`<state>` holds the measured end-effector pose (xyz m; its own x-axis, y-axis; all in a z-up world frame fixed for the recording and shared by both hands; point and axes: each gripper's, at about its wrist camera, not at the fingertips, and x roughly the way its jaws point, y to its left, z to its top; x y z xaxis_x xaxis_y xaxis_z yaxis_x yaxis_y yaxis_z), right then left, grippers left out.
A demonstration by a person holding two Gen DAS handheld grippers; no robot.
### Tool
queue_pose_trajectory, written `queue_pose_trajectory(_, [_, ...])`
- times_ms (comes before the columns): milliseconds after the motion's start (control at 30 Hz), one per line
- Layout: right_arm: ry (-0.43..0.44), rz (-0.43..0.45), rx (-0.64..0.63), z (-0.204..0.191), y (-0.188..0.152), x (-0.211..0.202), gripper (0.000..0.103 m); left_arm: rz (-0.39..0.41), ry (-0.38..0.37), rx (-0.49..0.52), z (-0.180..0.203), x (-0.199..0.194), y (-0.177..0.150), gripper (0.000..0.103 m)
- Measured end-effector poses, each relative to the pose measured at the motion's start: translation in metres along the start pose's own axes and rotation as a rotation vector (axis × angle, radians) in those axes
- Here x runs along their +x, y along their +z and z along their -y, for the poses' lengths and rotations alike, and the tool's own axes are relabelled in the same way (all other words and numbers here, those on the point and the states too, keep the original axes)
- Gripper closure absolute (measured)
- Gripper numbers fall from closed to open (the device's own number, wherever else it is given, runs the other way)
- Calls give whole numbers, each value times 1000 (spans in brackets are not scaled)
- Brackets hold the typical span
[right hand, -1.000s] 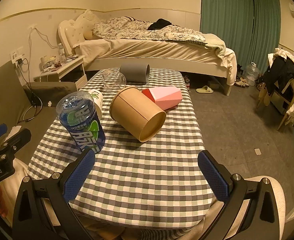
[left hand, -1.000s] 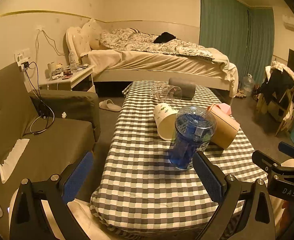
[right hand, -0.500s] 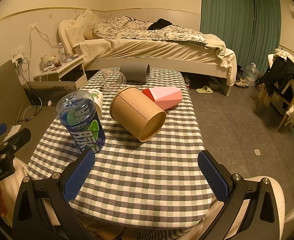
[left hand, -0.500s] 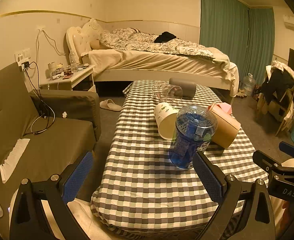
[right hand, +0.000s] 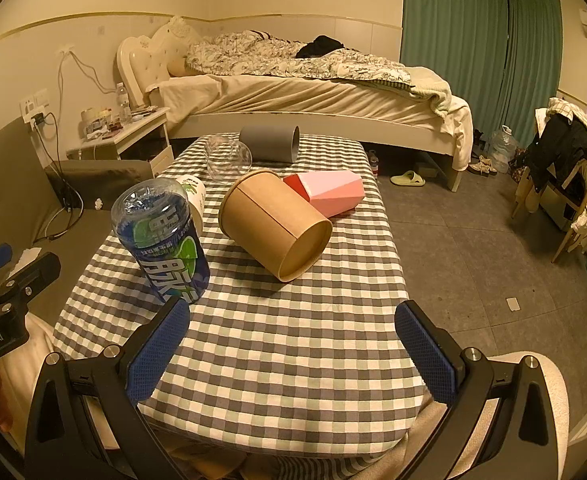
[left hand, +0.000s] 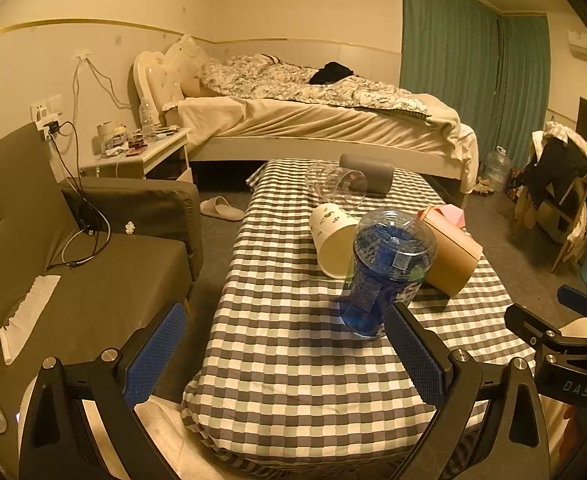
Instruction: Flip cup upside down
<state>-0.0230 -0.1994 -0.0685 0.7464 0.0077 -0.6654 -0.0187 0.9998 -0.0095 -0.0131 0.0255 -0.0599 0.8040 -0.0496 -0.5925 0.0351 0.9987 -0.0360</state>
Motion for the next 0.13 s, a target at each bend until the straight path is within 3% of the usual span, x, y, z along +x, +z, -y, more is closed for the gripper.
queue_pose_trajectory(133, [-1, -1, -2, 1, -1, 2, 0, 5, -5, 11, 1, -2, -1, 1])
